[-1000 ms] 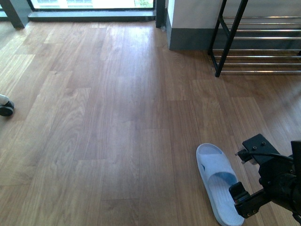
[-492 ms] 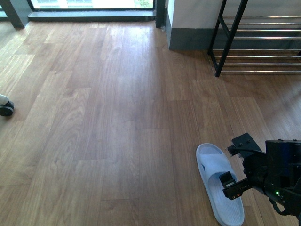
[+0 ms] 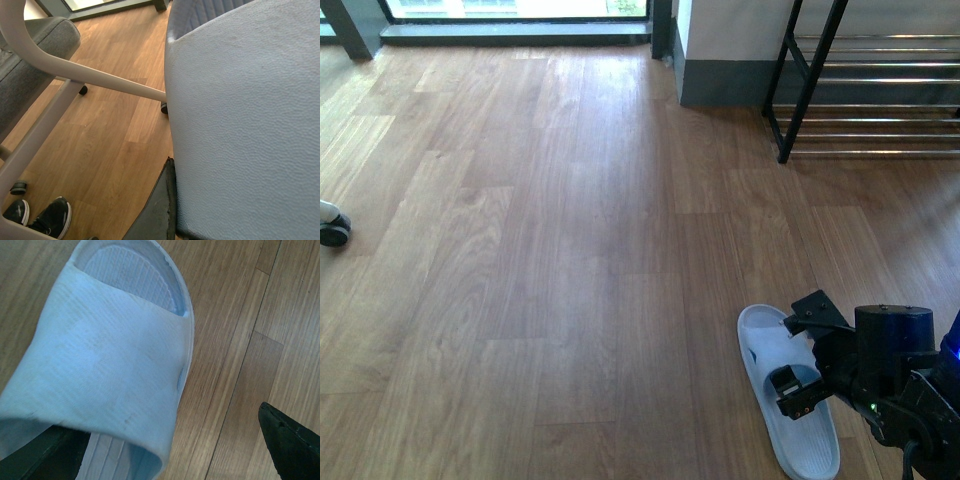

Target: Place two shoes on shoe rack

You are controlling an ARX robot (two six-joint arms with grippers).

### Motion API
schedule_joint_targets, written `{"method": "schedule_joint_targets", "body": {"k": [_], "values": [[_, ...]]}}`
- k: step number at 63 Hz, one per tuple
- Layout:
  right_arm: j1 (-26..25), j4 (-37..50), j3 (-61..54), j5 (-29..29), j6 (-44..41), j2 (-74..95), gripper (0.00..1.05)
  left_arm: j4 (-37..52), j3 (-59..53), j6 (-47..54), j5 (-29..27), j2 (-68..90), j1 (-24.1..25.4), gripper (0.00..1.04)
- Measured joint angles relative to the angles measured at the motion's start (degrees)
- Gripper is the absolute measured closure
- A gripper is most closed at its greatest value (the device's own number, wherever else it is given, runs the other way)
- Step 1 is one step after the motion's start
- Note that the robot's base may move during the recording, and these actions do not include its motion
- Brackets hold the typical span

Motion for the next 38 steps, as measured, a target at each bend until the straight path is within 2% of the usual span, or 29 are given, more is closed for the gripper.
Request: {"method": "schedule_joint_targets", "body": {"k": [9,14,20,38], "values": [[-1.5,0.4,4.3,1.4,-2.3,3.6,0.11,0.0,0.0,0.0,0.0,0.0,0.0,1.03],[-2.3,0.8,5.4,1.6,-3.0,4.7,0.28,0.0,0.0,0.0,0.0,0.0,0.0,1.03],[-2.5,0.9,5.8,2.0,-3.1,5.0,0.42,0.0,0.0,0.0,0.0,0.0,0.0,1.03],[-2.4,2.1,4.6,3.1,-2.9,5.3,1.03,0.0,0.0,0.0,0.0,0.0,0.0,1.03]]}}
